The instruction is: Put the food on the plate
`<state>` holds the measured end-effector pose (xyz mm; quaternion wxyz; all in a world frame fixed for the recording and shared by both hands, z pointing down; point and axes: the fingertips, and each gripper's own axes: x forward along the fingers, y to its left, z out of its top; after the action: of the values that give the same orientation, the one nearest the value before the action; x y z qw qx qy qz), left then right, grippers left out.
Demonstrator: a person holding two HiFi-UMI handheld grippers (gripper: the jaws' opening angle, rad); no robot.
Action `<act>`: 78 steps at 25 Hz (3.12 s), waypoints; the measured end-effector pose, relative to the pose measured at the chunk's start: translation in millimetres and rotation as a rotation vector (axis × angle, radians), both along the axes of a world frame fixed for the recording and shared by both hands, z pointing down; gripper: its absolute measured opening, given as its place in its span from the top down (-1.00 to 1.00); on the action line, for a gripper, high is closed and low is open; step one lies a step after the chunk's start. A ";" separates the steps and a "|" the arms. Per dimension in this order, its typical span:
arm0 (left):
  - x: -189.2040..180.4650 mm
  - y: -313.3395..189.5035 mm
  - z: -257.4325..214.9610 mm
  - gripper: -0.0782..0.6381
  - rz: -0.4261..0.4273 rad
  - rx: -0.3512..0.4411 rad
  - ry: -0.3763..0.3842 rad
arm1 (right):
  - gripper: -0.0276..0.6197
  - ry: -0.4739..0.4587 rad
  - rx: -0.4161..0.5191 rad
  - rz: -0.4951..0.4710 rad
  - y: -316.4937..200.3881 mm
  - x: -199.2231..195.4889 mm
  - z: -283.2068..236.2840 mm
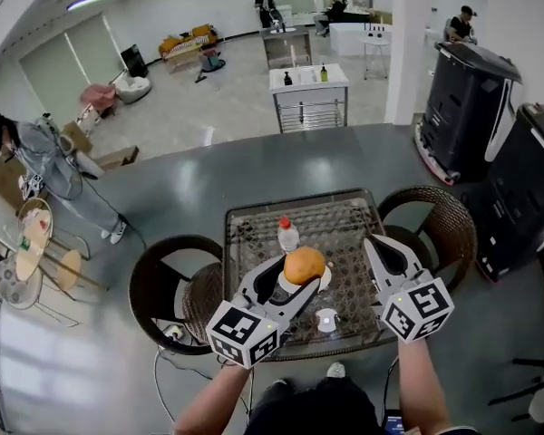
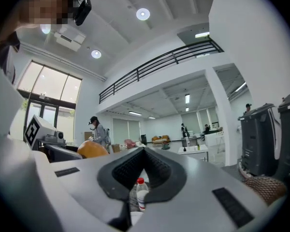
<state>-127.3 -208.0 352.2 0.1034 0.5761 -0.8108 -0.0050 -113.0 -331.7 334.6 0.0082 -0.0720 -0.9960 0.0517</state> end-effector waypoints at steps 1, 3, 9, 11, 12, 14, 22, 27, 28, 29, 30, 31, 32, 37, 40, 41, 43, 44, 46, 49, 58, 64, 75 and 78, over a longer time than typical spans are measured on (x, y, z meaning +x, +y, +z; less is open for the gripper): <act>-4.4 8.4 2.9 -0.02 -0.033 -0.007 0.002 | 0.91 0.000 0.003 -0.032 7.2 -8.3 2.1; -11.9 24.9 10.6 -0.02 -0.095 -0.026 0.003 | 0.91 0.003 0.013 -0.097 22.8 -23.1 8.8; -33.5 60.7 42.5 -0.02 -0.230 -0.094 0.023 | 0.91 0.051 0.043 -0.242 66.1 -53.6 43.0; -33.7 64.2 54.3 -0.02 -0.256 -0.121 0.049 | 0.91 0.078 0.057 -0.287 77.7 -54.8 54.3; -33.5 64.7 61.2 -0.02 -0.265 -0.134 0.063 | 0.91 0.094 0.060 -0.303 82.0 -54.9 60.6; -36.4 62.9 77.6 -0.02 -0.270 -0.157 0.082 | 0.91 0.122 0.062 -0.319 86.8 -58.5 74.9; -48.4 44.0 155.5 -0.02 -0.228 -0.263 0.144 | 0.91 0.249 0.053 -0.344 87.2 -70.5 146.0; -58.1 32.9 204.8 -0.02 -0.193 -0.329 0.188 | 0.91 0.317 0.037 -0.316 80.9 -74.9 185.0; -60.9 30.8 214.2 -0.02 -0.185 -0.345 0.194 | 0.91 0.330 0.034 -0.310 80.0 -75.7 192.3; -63.8 28.7 223.7 -0.02 -0.179 -0.365 0.199 | 0.91 0.344 0.030 -0.305 79.1 -76.2 199.6; -66.6 26.4 233.6 -0.02 -0.171 -0.387 0.205 | 0.91 0.359 0.023 -0.300 77.9 -76.2 207.1; -69.0 23.7 244.0 -0.02 -0.163 -0.411 0.211 | 0.91 0.376 0.013 -0.296 76.2 -75.6 214.9; -71.1 20.4 254.3 -0.02 -0.152 -0.435 0.215 | 0.91 0.394 0.002 -0.293 74.3 -74.3 222.9; -78.4 5.3 296.6 -0.02 -0.105 -0.508 0.238 | 0.91 0.470 -0.030 -0.282 67.9 -68.1 259.1; -81.4 -0.6 311.0 -0.02 -0.096 -0.490 0.271 | 0.91 0.499 -0.038 -0.274 66.2 -65.1 271.4; -81.2 -2.8 314.7 -0.02 -0.095 -0.479 0.287 | 0.91 0.508 -0.038 -0.271 64.7 -63.6 274.4; -80.8 -8.7 320.5 -0.02 -0.092 -0.457 0.314 | 0.91 0.522 -0.039 -0.264 59.7 -61.4 279.3; -81.2 -12.3 322.3 -0.02 -0.090 -0.447 0.323 | 0.91 0.528 -0.039 -0.260 56.9 -60.9 281.5; -82.4 -19.0 324.6 -0.02 -0.082 -0.429 0.340 | 0.91 0.537 -0.041 -0.255 52.5 -60.1 285.5; -82.0 -24.9 329.3 -0.02 -0.071 -0.415 0.378 | 0.91 0.550 -0.057 -0.245 50.4 -56.9 291.4; -84.3 -37.5 340.0 -0.02 -0.061 -0.389 0.466 | 0.91 0.557 -0.072 -0.238 37.3 -59.4 290.9; -84.5 -33.9 347.8 -0.02 -0.069 -0.394 0.489 | 0.91 0.551 -0.065 -0.234 30.5 -64.1 288.1; -88.6 -17.5 353.9 -0.03 -0.128 -0.481 0.370 | 0.91 0.552 -0.071 -0.243 40.7 -70.1 284.4; -89.9 -12.5 346.5 -0.03 -0.139 -0.481 0.354 | 0.91 0.553 -0.069 -0.241 42.4 -69.7 281.5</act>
<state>-217.2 -220.5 698.6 0.3757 0.4685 -0.7956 0.0798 -182.6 -289.3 616.1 0.2829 -0.1732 -0.9379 0.1020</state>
